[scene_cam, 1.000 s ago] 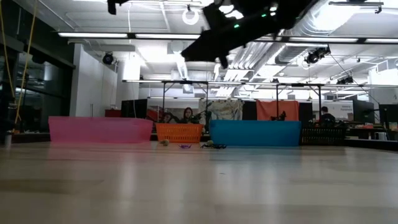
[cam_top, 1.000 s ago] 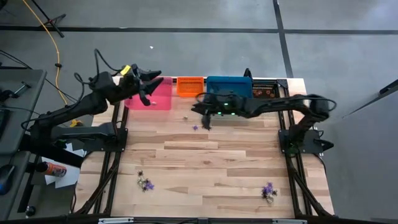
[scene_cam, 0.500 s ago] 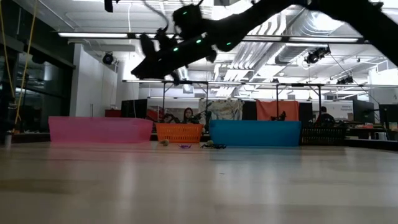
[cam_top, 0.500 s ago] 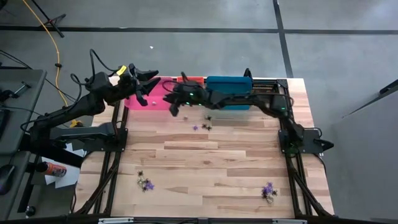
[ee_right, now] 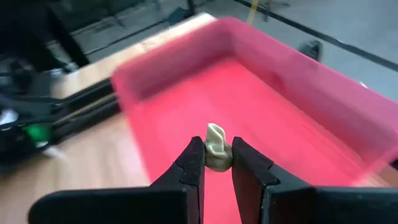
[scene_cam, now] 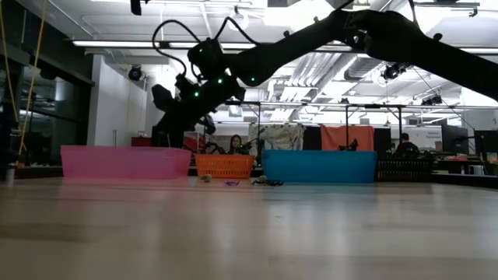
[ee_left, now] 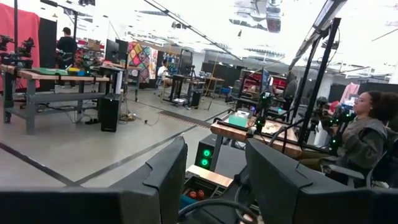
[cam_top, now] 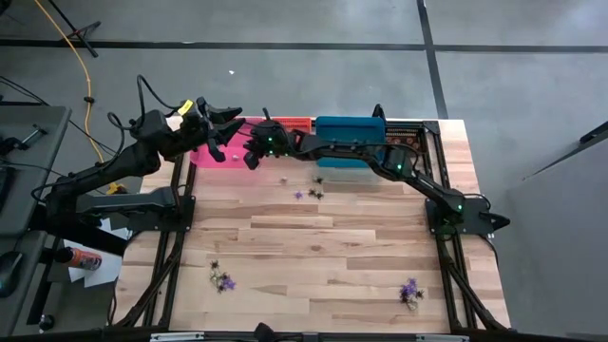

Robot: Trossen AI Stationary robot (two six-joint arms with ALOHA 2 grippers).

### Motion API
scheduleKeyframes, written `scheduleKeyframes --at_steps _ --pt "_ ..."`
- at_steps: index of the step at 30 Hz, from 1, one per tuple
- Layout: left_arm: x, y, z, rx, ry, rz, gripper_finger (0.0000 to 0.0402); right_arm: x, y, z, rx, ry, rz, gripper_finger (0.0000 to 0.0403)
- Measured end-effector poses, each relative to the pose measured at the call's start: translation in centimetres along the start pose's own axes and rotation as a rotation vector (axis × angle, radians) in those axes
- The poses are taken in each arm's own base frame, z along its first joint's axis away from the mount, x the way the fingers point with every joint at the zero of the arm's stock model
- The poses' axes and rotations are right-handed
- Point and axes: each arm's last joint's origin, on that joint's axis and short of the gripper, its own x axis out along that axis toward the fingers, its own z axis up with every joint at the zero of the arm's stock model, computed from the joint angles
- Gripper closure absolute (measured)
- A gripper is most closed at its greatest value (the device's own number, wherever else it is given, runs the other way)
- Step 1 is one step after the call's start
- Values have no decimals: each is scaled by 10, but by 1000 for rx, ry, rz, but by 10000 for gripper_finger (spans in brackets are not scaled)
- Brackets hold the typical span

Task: Sort Halloween decoration
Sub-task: Put the white skull toy into the pink bin

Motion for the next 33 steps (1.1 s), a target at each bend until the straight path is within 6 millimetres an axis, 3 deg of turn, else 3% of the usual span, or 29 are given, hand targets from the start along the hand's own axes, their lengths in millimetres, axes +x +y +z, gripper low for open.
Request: scheduleKeyframes --at_steps 6,14,19,22,26,33 --pt "0 0 0 0 0 0 248 0 -2 -5 57 42 -34 341" --pt "0 0 0 0 0 0 248 0 -2 -5 53 54 -1 216" --pt "0 0 0 0 0 0 248 -7 -9 8 -11 63 15 185" --pt "0 0 0 -1 0 -1 248 -27 -14 30 -81 105 46 183" --pt "0 0 0 -1 1 -1 248 -68 -21 52 -218 264 57 183" --pt "0 0 -4 -3 40 4 248 -138 -33 52 -282 479 84 183"
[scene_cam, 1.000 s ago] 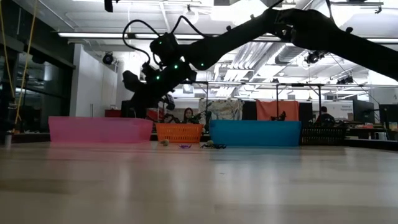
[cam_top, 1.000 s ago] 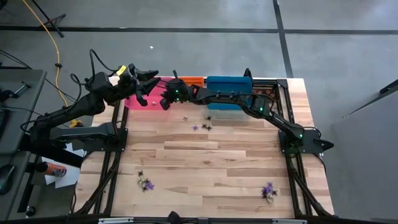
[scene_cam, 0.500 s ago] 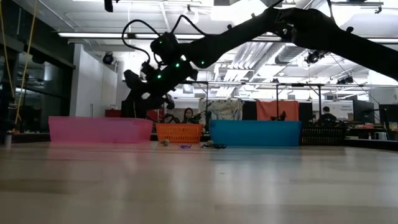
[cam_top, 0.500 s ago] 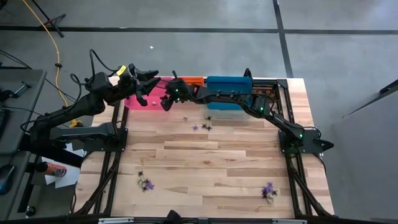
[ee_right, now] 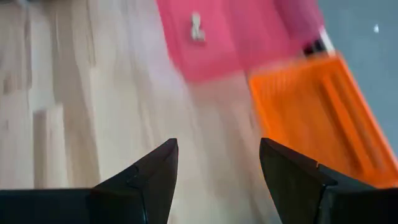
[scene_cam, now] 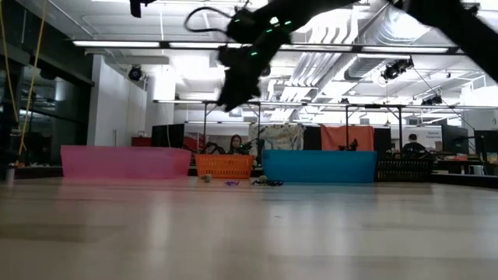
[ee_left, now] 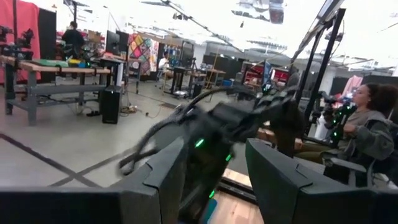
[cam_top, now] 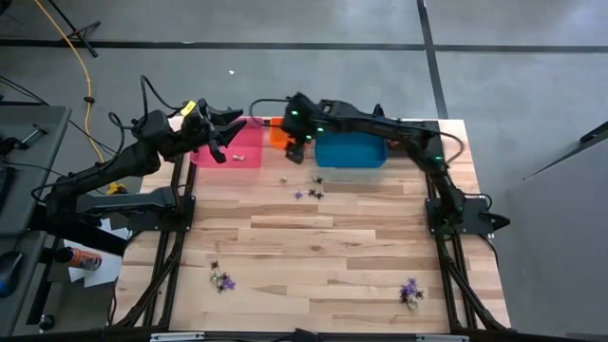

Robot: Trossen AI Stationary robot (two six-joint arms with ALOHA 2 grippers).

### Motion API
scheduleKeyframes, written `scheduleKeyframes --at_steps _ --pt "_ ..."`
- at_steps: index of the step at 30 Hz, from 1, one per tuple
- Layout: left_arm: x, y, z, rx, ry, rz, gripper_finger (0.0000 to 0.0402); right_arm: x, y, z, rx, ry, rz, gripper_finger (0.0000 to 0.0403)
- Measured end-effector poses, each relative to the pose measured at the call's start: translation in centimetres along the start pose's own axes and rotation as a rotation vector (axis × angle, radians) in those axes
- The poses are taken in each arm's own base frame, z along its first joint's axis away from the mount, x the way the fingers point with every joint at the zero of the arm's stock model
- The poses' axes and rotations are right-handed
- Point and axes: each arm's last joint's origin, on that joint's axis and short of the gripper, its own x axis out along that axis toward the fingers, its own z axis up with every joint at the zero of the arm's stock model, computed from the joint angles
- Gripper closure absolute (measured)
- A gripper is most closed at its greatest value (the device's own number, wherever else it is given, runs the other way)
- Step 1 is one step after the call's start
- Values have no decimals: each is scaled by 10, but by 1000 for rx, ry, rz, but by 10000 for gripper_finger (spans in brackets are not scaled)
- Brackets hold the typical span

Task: Sort Halloween decoration
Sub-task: Put the white skull toy into the pink bin

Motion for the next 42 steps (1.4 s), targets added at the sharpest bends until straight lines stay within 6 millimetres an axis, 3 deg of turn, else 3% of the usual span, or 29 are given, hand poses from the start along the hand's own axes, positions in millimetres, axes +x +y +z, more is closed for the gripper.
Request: scheduleKeyframes --at_steps 5,10,17,23,31,34,37,42 --pt "0 1 -3 -5 36 6 248 -32 16 -67 89 -32 -15 183" --pt "0 0 -6 -11 59 -2 248 -71 49 -142 273 -204 28 182" --pt "12 -10 -18 -25 135 -105 248 -116 88 -195 447 -606 158 183" --pt "12 -33 -50 -176 447 -245 248 -129 96 -210 439 -685 78 182" --pt "-44 -92 -94 -404 1105 -334 257 -127 95 -211 412 -668 57 182" --pt "-69 -112 -105 -439 1293 -279 270 -126 95 -212 410 -652 51 183" --pt "-88 -130 -115 -474 1373 -163 280 -125 95 -214 408 -633 45 182" --pt "-108 -153 -137 -628 1441 164 287 -123 95 -216 405 -607 35 182"
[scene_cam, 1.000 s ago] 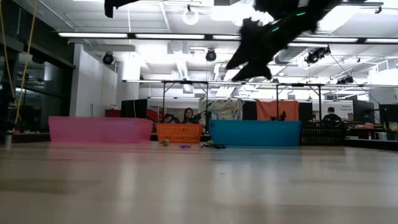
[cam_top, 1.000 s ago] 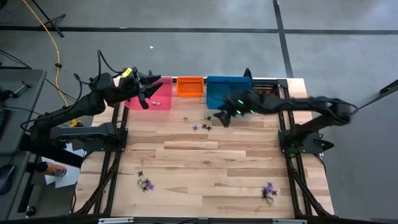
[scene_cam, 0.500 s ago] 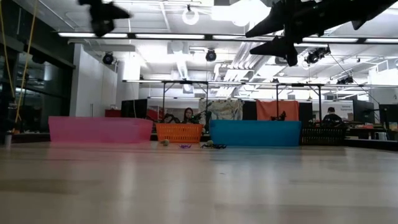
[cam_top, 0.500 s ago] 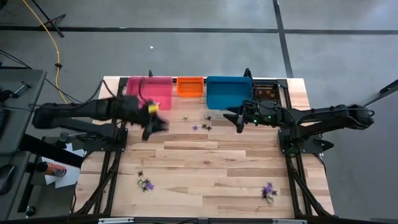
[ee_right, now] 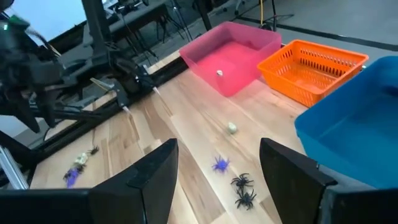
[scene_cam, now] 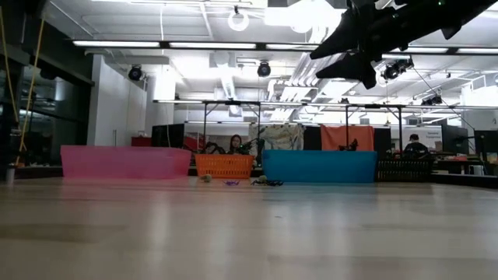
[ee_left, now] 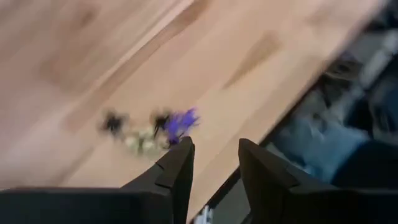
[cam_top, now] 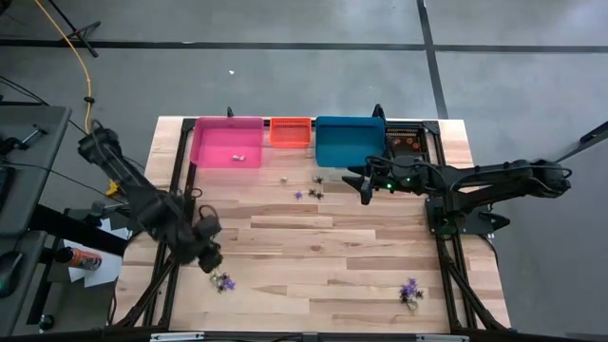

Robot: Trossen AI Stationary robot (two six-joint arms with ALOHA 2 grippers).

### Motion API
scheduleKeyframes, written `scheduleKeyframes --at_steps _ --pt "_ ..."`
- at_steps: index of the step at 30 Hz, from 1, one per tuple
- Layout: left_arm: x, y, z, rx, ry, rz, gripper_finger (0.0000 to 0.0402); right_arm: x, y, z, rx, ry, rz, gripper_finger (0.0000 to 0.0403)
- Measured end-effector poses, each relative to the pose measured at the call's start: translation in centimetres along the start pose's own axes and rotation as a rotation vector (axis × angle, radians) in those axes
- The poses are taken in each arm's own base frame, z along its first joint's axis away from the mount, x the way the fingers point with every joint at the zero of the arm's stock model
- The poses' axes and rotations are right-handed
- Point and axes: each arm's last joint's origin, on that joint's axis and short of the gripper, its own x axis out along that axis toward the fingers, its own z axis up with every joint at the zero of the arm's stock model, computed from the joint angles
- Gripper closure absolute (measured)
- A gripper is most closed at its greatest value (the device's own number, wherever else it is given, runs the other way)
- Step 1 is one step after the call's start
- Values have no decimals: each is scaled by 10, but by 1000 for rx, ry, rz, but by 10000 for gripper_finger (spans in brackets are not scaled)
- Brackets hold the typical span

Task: Sort Halloween decoration
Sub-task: Put the white skull toy into the pink bin

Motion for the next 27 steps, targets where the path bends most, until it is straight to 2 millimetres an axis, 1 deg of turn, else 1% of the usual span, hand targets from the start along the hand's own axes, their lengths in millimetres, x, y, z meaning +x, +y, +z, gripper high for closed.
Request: scheduleKeyframes --at_steps 4,8,13,16,20,24,27 --pt "27 -2 -19 -186 68 140 287 0 -1 -1 -3 14 -7 182" --pt "49 0 -33 -258 140 285 287 0 -1 -2 -4 17 -9 182" --pt "68 2 -34 -344 74 364 287 0 -1 -2 -4 18 -9 182" --pt "78 10 -33 -403 52 406 287 0 -1 -2 -4 17 -9 182" --pt "87 17 -34 -465 48 400 287 0 -1 -2 -4 18 -10 182" --pt "92 16 -34 -444 64 329 287 0 -1 -2 -5 21 -11 182" --pt "94 20 -33 -426 57 332 287 0 -2 -3 -7 29 -16 182"
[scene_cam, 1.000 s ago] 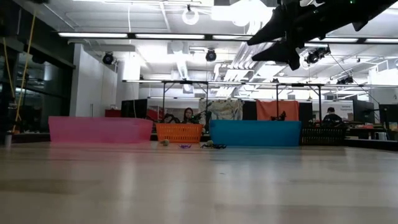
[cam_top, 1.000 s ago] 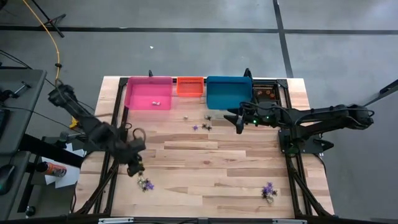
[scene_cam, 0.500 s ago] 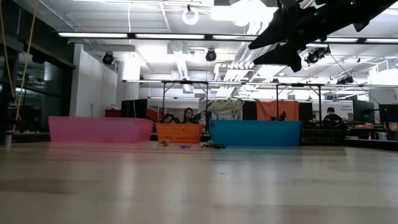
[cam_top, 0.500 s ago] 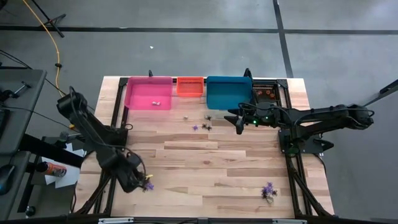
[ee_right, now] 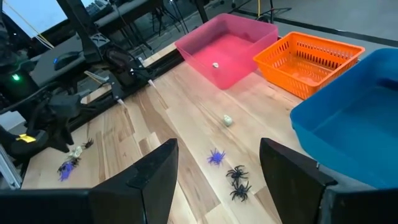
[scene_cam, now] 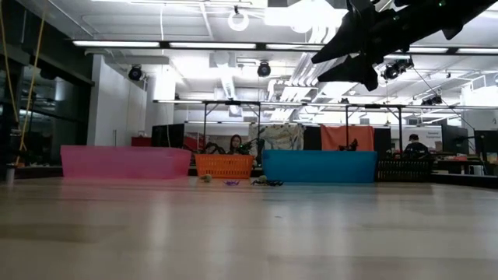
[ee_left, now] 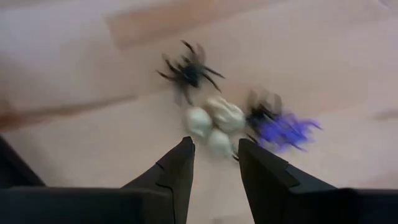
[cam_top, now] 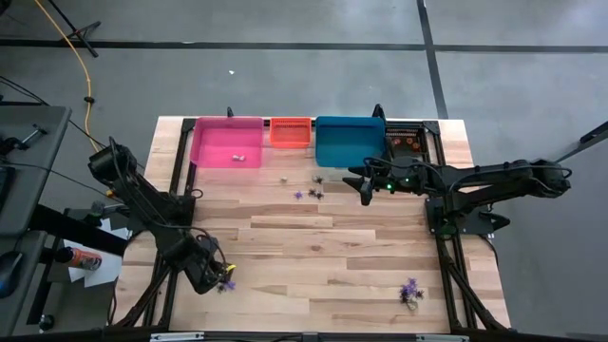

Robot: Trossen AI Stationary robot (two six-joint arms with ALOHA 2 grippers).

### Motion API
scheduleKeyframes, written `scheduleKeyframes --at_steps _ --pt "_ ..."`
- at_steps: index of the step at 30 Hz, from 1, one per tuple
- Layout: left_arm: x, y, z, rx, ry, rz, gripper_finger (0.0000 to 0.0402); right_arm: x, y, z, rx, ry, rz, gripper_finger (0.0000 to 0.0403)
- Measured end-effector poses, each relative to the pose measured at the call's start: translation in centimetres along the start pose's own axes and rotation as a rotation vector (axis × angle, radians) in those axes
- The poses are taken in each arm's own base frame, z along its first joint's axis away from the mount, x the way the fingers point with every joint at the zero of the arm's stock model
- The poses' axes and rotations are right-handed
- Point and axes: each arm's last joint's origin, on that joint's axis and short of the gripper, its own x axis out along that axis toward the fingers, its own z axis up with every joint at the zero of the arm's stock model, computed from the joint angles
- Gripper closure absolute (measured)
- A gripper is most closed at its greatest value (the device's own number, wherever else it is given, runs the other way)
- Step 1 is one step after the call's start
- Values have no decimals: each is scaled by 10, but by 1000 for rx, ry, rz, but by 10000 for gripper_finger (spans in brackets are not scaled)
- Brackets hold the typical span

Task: Sort Halloween decoration
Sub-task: Put the white skull toy into the pink bin

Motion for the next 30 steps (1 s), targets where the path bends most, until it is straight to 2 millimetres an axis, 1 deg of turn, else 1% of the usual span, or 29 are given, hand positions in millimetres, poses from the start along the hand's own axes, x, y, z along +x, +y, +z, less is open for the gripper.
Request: scheduleKeyframes --at_steps 6,13,19,25,30 --pt "3 6 5 4 -29 37 287 0 0 0 -1 3 -2 182" --pt "6 4 1 21 8 -12 287 0 0 -1 -2 7 -4 182" --pt "6 9 5 28 -34 45 287 0 -1 -2 -5 21 -13 182" --pt "6 5 2 25 6 2 287 0 -2 -3 -8 29 -17 182" --pt "12 6 3 23 -23 43 287 0 -2 -3 -8 22 -35 182"
